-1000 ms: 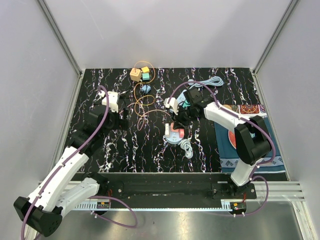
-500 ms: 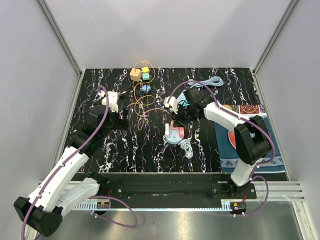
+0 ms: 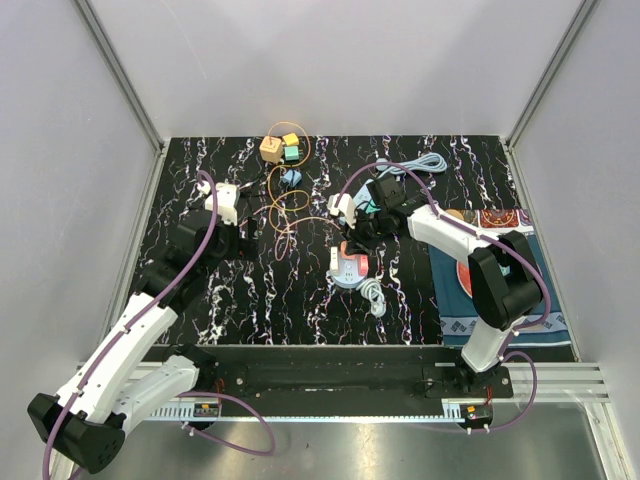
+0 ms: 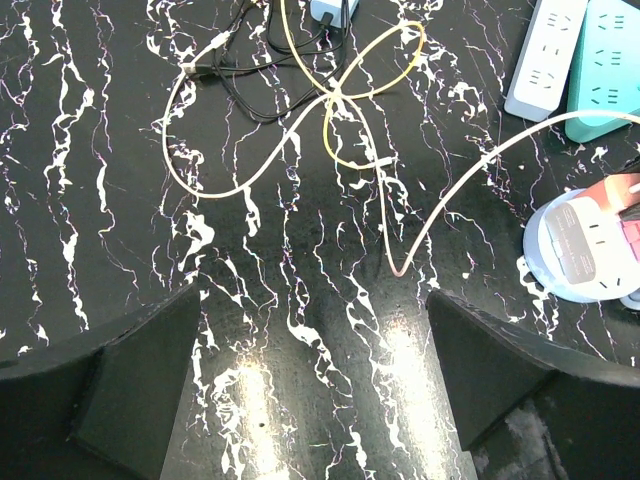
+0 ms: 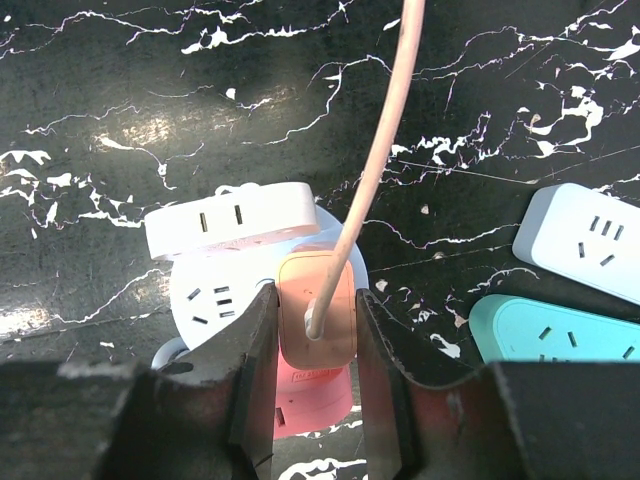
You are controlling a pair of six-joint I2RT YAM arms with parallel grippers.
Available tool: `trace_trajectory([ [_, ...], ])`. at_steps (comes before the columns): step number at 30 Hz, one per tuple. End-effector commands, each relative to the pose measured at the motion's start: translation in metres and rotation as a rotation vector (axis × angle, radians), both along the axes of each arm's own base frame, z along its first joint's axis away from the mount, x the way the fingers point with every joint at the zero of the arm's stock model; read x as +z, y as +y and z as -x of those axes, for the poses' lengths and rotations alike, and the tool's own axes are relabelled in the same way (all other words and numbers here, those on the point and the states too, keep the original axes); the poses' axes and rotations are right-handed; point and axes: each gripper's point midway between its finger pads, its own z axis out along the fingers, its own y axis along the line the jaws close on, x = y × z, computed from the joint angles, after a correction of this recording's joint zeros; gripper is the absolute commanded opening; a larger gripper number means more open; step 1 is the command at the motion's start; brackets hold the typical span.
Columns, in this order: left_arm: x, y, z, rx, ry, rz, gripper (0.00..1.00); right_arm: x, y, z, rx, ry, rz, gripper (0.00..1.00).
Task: Insert the plug
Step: Insert the plug into the socket.
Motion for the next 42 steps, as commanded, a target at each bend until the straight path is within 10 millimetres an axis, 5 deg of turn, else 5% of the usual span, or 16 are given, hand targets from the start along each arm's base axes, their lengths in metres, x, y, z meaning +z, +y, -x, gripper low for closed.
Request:
trace_trajectory([
  [1,0.007,-0.004,-0.008,-0.013,-0.04,0.02,0.99,-0.005,-0.004,0.008,0.019,0.006,0.034,0.04],
  [29,0.009,-0.004,-0.005,-0.019,-0.052,0.023,0.99,-0.027,-0.017,0.033,0.043,0.046,0.178,0.07],
  [42,0.008,-0.001,-0.006,-0.009,-0.053,0.013,0.99,-0.082,-0.044,0.036,0.03,0.109,0.355,0.05],
])
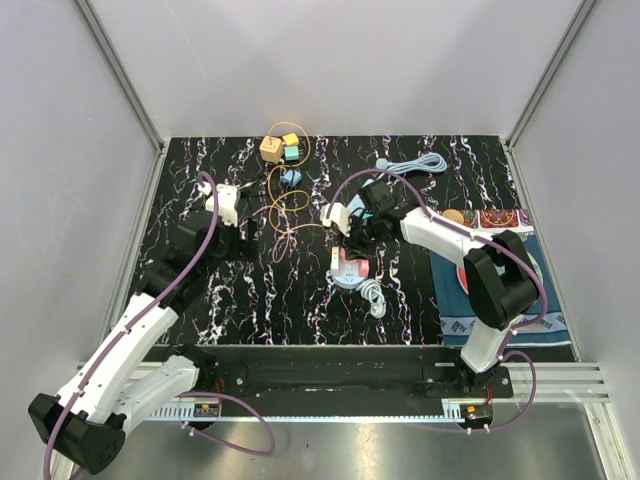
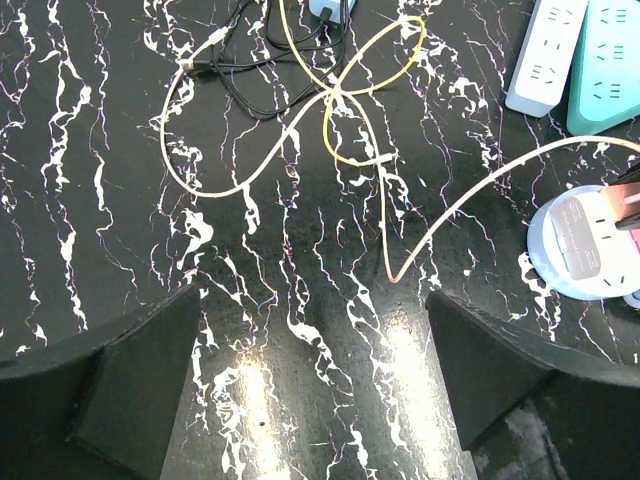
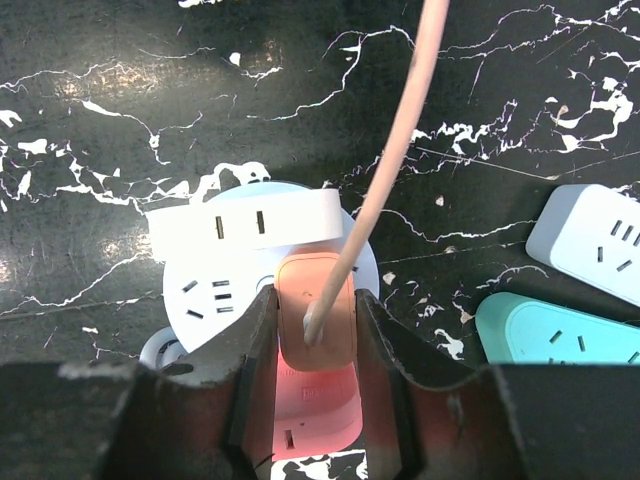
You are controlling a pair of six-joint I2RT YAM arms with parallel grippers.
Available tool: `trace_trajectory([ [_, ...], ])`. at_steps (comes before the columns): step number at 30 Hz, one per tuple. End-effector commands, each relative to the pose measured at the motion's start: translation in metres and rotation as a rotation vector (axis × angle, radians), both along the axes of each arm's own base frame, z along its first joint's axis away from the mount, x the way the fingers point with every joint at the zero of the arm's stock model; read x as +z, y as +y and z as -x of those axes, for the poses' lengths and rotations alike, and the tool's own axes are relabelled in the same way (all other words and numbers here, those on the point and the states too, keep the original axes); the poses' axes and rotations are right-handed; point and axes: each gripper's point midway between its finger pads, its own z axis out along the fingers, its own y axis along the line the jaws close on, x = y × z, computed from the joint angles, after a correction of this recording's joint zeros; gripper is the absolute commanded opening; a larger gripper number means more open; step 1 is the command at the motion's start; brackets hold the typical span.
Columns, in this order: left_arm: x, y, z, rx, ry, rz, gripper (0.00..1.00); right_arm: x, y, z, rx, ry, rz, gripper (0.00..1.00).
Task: Insert the plug
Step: Insert the plug into the socket.
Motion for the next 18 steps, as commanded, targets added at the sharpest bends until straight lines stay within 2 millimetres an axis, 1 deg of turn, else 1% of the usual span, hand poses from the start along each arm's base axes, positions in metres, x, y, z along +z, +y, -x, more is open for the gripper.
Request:
trace_trajectory([
  [1,0.011,0.0,-0.006,-0.001,-0.057,0.013,0.99,-0.067,-0.043,0.028,-0.026,0.139,0.251,0.05],
  [4,0.01,-0.001,-0.006,-0.004,-0.054,0.013,0.99,-0.07,-0.042,0.027,-0.022,0.149,0.257,0.04],
  [6,0.009,0.0,-0.006,-0.003,-0.053,0.01,0.99,-0.073,-0.047,0.027,-0.03,0.16,0.271,0.04],
  [11,0.01,0.0,-0.006,-0.003,-0.057,0.012,0.99,-0.09,-0.075,0.033,-0.08,0.208,0.343,0.04],
  [14,0.01,-0.001,-0.005,-0.006,-0.057,0.013,0.99,-0.092,-0.084,0.039,-0.107,0.263,0.357,0.05],
  [16,0.011,-0.001,-0.005,-0.006,-0.06,0.014,0.99,-0.097,-0.088,0.048,-0.117,0.291,0.36,0.05],
  [17,0.011,-0.001,-0.005,-0.006,-0.059,0.014,0.99,-0.099,-0.092,0.051,-0.129,0.295,0.378,0.05],
  [18,0.012,-0.001,-0.005,-0.006,-0.061,0.015,0.99,-0.105,-0.098,0.058,-0.133,0.312,0.399,0.06],
])
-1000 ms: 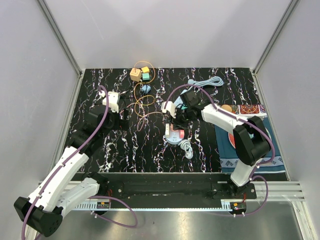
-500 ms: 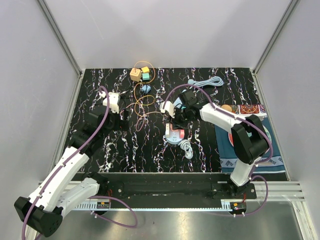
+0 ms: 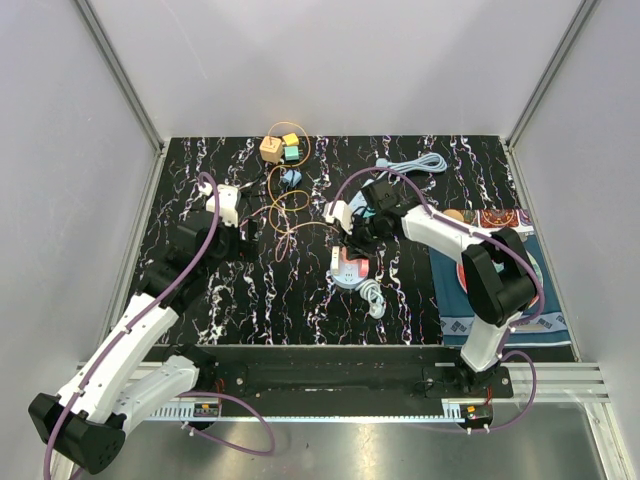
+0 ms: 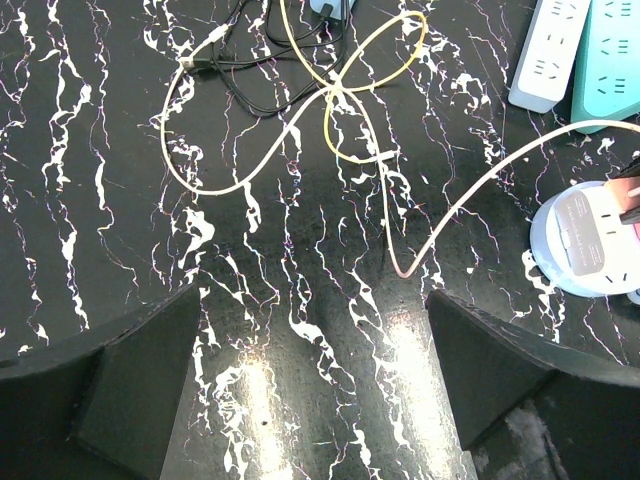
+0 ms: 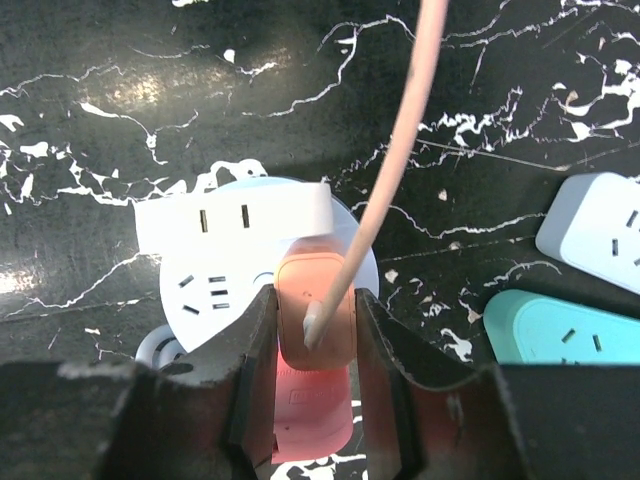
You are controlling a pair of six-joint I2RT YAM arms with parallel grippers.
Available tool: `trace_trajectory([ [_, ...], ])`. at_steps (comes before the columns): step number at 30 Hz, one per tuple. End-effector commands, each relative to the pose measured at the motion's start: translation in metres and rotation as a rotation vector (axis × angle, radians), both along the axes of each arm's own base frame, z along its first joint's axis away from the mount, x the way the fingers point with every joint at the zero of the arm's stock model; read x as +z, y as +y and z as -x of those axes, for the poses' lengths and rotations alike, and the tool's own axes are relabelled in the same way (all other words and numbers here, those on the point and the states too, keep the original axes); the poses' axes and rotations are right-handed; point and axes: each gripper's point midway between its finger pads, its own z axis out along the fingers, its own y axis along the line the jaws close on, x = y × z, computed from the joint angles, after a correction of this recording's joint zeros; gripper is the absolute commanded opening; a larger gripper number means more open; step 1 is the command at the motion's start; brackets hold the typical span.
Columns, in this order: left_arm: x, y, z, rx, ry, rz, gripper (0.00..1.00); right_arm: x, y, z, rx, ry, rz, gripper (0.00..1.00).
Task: Insert the plug
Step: Insert the plug into the socket.
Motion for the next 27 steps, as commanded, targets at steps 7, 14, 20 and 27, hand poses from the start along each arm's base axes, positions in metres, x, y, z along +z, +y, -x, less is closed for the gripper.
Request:
trace_trajectory([
  [7,0.015,-0.002,-0.004,-0.006,-0.064,0.028,0.99,-0.088,-0.091,0.058,-0.132,0.248,0.392,0.07],
  [14,0.015,-0.002,-0.003,-0.01,-0.066,0.032,0.99,-0.042,-0.058,0.036,-0.155,0.186,0.226,0.38],
  [20,0.017,-0.002,-0.004,-0.01,-0.073,0.034,0.99,0.033,-0.018,0.006,-0.149,0.08,0.018,0.79],
  [27,0.018,-0.008,-0.004,-0.039,-0.075,0.051,0.99,0.102,-0.011,0.004,-0.203,-0.027,-0.114,0.97],
])
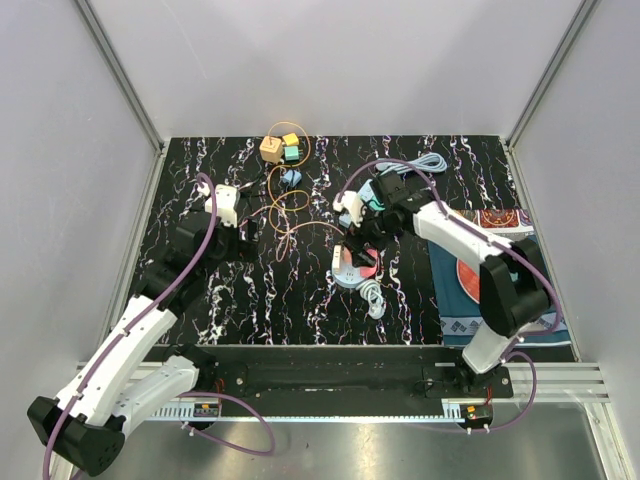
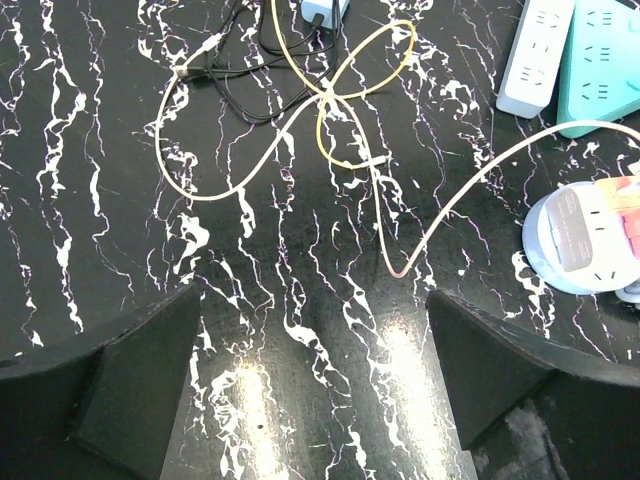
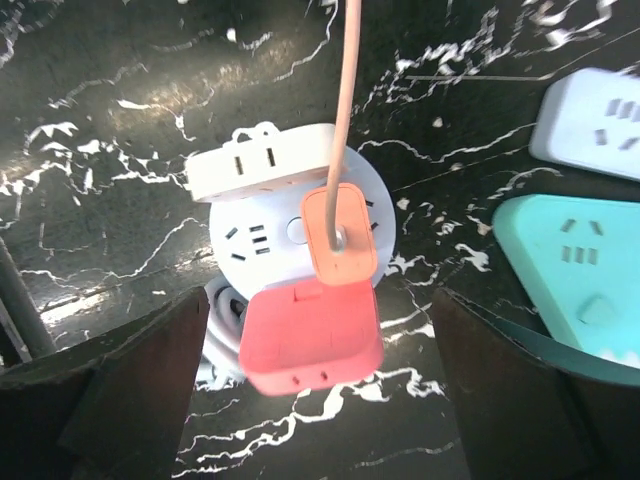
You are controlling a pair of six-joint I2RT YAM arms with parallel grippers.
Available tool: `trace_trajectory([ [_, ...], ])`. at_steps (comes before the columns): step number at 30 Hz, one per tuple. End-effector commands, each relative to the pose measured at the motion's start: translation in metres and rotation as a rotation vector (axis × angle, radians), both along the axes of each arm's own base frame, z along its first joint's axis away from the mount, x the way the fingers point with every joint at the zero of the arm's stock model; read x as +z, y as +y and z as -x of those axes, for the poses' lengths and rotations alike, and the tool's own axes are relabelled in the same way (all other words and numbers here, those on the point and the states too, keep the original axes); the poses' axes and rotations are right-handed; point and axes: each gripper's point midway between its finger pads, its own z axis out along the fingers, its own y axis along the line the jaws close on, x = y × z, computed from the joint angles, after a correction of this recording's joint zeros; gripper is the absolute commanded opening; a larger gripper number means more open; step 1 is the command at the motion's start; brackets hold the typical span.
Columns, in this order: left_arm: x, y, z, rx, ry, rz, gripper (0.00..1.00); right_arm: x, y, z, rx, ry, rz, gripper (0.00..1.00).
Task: Insert the plug
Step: Insert the plug into the socket.
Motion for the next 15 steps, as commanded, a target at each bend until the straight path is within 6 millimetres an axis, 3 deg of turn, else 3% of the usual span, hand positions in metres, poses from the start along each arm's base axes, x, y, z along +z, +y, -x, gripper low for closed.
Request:
trace_trajectory([
  [1,0.014,-0.009,-0.006,-0.033,-0.059,0.048,0.99,0.078,0.006,-0.008,-0.097,-0.132,-0.127,0.98],
  [5,0.013,-0.02,-0.007,-0.04,-0.007,0.097,0.99,0.1,-0.013,-0.017,-0.318,-0.201,-0.151,1.0],
  [7,0.017,-0.032,-0.007,-0.046,0.028,0.148,0.99,0.114,-0.031,-0.026,-0.513,-0.239,-0.162,1.0],
  [10,0.023,-0.057,0.0,-0.075,0.045,0.183,0.99,0.119,-0.064,-0.034,-0.794,-0.257,-0.147,1.0],
  [15,0.025,-0.118,0.017,-0.136,0.08,0.199,0.99,0.124,-0.101,-0.026,-1.062,-0.238,-0.199,1.0],
])
